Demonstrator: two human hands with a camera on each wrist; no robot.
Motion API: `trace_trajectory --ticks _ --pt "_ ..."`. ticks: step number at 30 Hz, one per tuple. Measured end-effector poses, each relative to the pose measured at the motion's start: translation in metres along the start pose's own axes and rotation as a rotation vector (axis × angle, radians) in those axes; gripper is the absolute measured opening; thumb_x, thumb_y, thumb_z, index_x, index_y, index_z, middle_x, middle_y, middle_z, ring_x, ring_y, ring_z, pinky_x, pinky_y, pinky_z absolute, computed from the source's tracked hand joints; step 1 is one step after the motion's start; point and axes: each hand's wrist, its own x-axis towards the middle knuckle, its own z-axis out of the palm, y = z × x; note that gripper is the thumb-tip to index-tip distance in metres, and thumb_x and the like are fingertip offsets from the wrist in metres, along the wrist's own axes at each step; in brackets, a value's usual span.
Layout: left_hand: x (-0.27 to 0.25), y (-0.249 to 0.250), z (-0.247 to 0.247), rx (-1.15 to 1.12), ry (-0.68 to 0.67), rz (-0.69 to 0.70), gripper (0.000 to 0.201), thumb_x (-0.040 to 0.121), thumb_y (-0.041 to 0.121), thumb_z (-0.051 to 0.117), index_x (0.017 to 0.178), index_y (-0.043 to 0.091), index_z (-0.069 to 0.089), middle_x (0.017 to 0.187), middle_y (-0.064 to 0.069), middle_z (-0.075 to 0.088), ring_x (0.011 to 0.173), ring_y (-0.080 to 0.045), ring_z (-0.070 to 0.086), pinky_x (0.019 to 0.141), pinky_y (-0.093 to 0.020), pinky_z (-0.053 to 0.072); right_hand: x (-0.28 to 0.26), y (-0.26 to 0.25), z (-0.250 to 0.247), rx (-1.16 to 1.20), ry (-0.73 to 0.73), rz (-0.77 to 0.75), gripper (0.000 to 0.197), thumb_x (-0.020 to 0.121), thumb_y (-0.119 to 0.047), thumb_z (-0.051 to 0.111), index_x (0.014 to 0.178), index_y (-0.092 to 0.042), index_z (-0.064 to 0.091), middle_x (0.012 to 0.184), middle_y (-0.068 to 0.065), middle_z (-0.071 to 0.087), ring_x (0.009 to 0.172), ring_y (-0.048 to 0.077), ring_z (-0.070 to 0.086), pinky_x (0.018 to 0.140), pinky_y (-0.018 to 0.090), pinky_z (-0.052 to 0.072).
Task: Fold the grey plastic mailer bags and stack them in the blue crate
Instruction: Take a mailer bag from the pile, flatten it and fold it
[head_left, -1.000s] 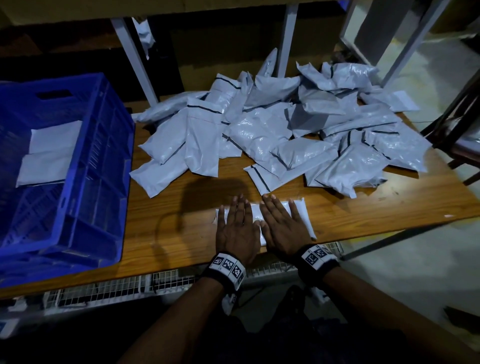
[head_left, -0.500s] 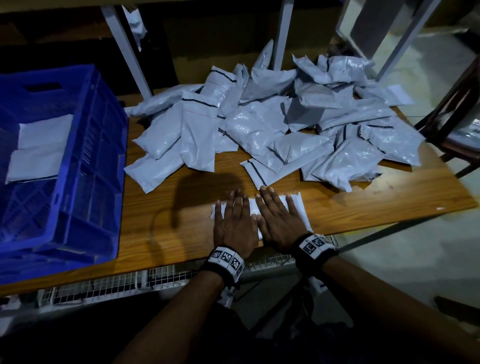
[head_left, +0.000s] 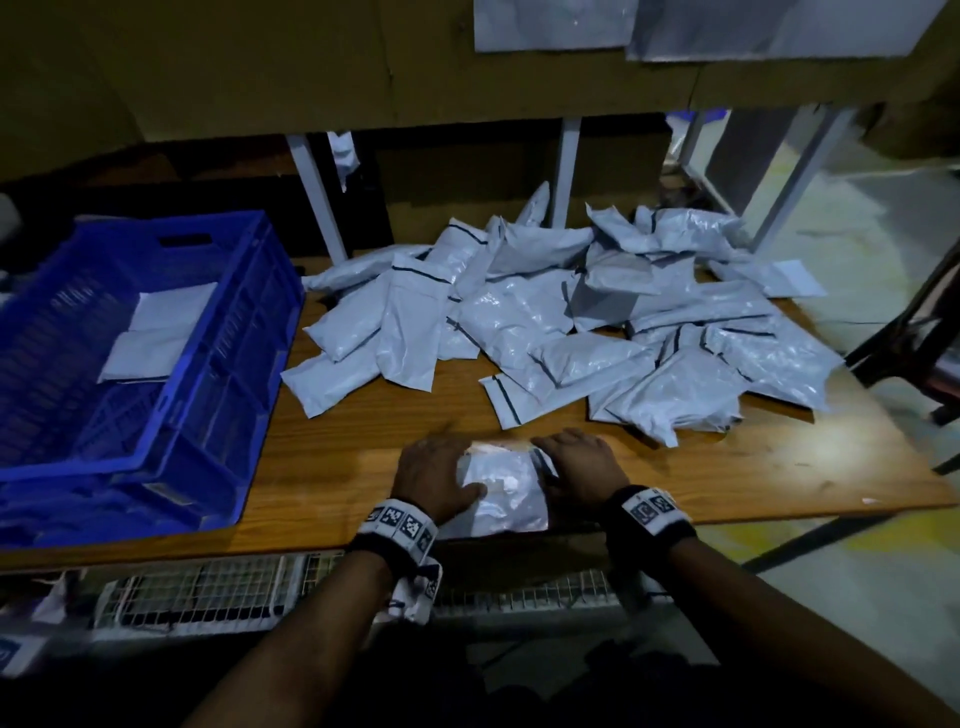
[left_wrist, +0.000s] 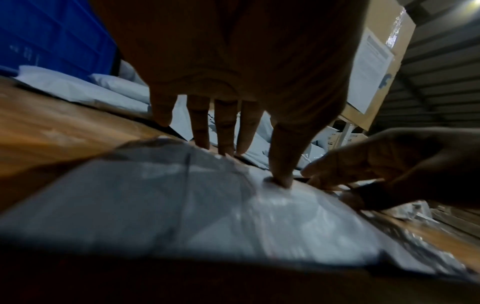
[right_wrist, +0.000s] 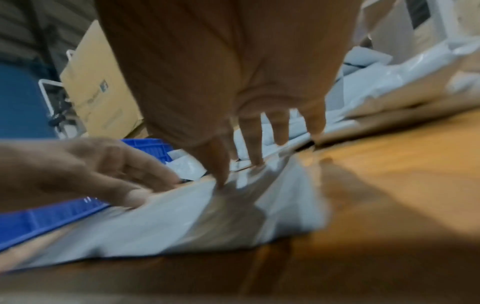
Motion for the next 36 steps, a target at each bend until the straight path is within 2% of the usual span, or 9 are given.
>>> trace_trajectory --ticks 4,7,9,11,17,22,25,30,36 --pt "0.001 0.001 -0.021 -0.151 0.01 -0.017 0.082 0.065 0.051 0.091 0.137 0.027 0.061 0.126 -0.002 0.068 0.117 -0.027 0.06 0.1 -0.039 0.048 -0.008 0.002 -0.035 0.125 0.141 -0.141 0.053 0.083 -0.026 0.071 0.135 -0.027 0.061 0.121 0.005 0.067 0.112 0.031 0.058 0.09 0.039 0.05" --pt "-0.004 0.008 -0.043 -0.092 0.258 0.139 0.043 0.072 0.02 0.087 0.112 0.027 0.073 0.102 0.001 0.067 0.097 -0.024 0.061 0.082 -0.041 0.051 -0.019 0.003 -0.049 0.12 0.406 -0.232 0.031 0.076 -0.018 0.078 0.105 -0.024 0.071 0.102 0.001 0.064 0.096 0.027 0.058 0.076 0.039 0.047" --pt "-0.01 0.01 -0.049 -0.024 0.466 0.271 0.034 0.066 0.001 0.08 0.091 0.022 0.074 0.085 0.001 0.062 0.08 -0.025 0.057 0.065 -0.038 0.045 -0.022 0.006 -0.046 0.11 0.567 -0.242 0.024 0.07 -0.013 0.077 0.09 -0.024 0.068 0.091 0.0 0.06 0.084 0.027 0.054 0.066 0.035 0.04" --pt "-0.018 0.01 -0.037 0.014 0.524 0.312 0.032 0.062 -0.002 0.077 0.084 0.021 0.073 0.081 0.001 0.061 0.074 -0.027 0.056 0.062 -0.036 0.042 -0.03 0.007 -0.036 0.122 0.598 -0.236 0.023 0.067 -0.012 0.076 0.084 -0.024 0.065 0.087 0.0 0.057 0.079 0.028 0.053 0.063 0.035 0.038" --pt "-0.057 0.0 0.031 -0.063 0.322 0.343 0.013 0.074 0.024 0.076 0.086 0.024 0.07 0.094 0.003 0.063 0.082 -0.025 0.062 0.071 -0.042 0.05 -0.059 0.027 0.03 0.118 0.319 -0.224 0.025 0.07 -0.042 0.078 0.091 -0.037 0.064 0.102 -0.01 0.063 0.093 0.02 0.059 0.073 0.034 0.043" --pt "-0.06 0.008 0.036 -0.013 0.358 0.328 0.037 0.091 0.041 0.064 0.12 0.018 0.07 0.117 -0.003 0.067 0.108 -0.023 0.061 0.088 -0.04 0.052 -0.069 0.016 0.021 0.168 0.466 -0.24 0.022 0.092 -0.041 0.065 0.11 -0.029 0.071 0.118 -0.004 0.067 0.114 0.018 0.06 0.094 0.041 0.051" --pt "-0.034 0.024 0.031 0.041 0.368 0.252 0.047 0.099 0.04 0.049 0.136 0.013 0.063 0.139 -0.011 0.061 0.129 -0.027 0.056 0.104 -0.046 0.05 -0.045 -0.001 0.019 0.118 0.462 -0.219 0.035 0.101 -0.04 0.052 0.128 -0.022 0.066 0.14 0.003 0.061 0.137 0.025 0.05 0.11 0.048 0.044" --pt "-0.008 0.032 0.048 0.174 0.099 0.19 0.075 0.106 0.054 0.007 0.156 0.008 0.038 0.165 -0.014 0.027 0.154 -0.029 0.025 0.124 -0.053 0.021 -0.021 -0.026 0.043 0.053 0.275 -0.095 0.069 0.107 -0.054 0.013 0.15 -0.013 0.048 0.163 0.015 0.034 0.155 0.028 0.024 0.123 0.06 0.016" --pt "-0.005 0.026 0.064 0.273 0.07 0.202 0.068 0.107 0.052 0.017 0.155 0.01 0.041 0.165 -0.015 0.03 0.154 -0.029 0.025 0.122 -0.055 0.014 -0.018 -0.025 0.055 0.009 0.254 -0.05 0.075 0.106 -0.055 0.006 0.154 -0.011 0.043 0.163 0.014 0.034 0.155 0.024 0.022 0.121 0.059 0.008"
